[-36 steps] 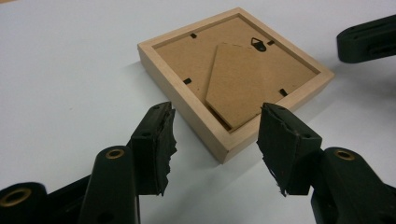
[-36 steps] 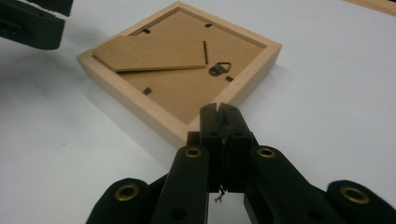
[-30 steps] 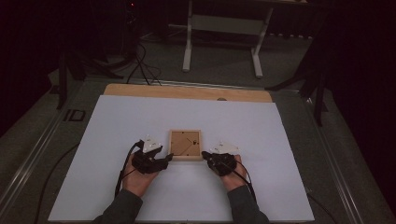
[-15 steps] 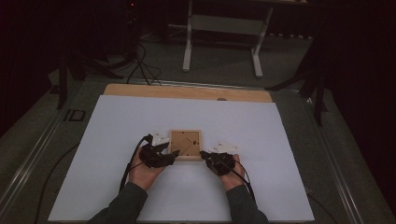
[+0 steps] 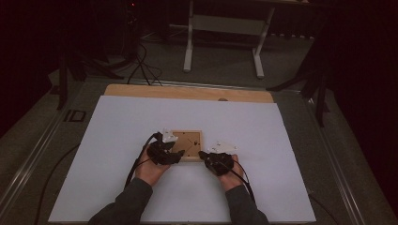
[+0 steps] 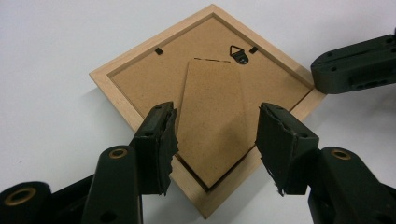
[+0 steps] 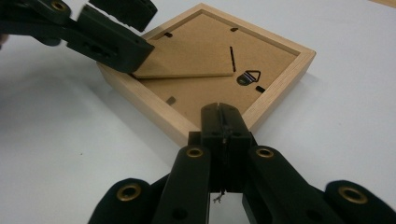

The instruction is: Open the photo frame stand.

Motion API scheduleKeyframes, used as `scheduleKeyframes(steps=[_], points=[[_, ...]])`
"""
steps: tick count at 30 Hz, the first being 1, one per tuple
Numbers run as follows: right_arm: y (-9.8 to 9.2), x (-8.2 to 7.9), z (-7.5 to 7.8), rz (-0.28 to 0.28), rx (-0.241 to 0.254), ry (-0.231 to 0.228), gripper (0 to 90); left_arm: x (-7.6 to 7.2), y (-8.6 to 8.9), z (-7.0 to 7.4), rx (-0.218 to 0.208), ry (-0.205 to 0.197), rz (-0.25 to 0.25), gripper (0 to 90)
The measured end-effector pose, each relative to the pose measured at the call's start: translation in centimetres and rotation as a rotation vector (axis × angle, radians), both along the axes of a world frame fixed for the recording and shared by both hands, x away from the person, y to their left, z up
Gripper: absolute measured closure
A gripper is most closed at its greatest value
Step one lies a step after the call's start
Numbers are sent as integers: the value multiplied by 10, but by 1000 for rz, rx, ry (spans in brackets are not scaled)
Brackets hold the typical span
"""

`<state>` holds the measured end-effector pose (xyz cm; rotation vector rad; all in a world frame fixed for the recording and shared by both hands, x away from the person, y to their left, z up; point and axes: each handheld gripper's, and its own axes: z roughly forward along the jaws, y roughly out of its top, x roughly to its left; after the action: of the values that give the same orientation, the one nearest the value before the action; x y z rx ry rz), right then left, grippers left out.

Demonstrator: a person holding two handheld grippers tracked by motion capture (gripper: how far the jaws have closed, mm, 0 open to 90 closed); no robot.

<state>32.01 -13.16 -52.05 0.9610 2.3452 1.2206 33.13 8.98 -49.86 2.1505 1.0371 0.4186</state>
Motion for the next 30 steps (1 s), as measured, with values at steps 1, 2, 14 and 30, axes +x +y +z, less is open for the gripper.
scheduleKeyframes(steps=[1,2,14,30], points=[[0,0,0,0,1,1,897,1,-1,0,5,3,-1,469],[0,0,0,1,1,2,897,2,-2,-1,10,5,-2,469],[0,0,0,2,-2,-3,897,9,-5,-6,43,32,-3,467],[0,0,0,3,-2,-4,897,10,-2,-3,44,66,-29,500]])
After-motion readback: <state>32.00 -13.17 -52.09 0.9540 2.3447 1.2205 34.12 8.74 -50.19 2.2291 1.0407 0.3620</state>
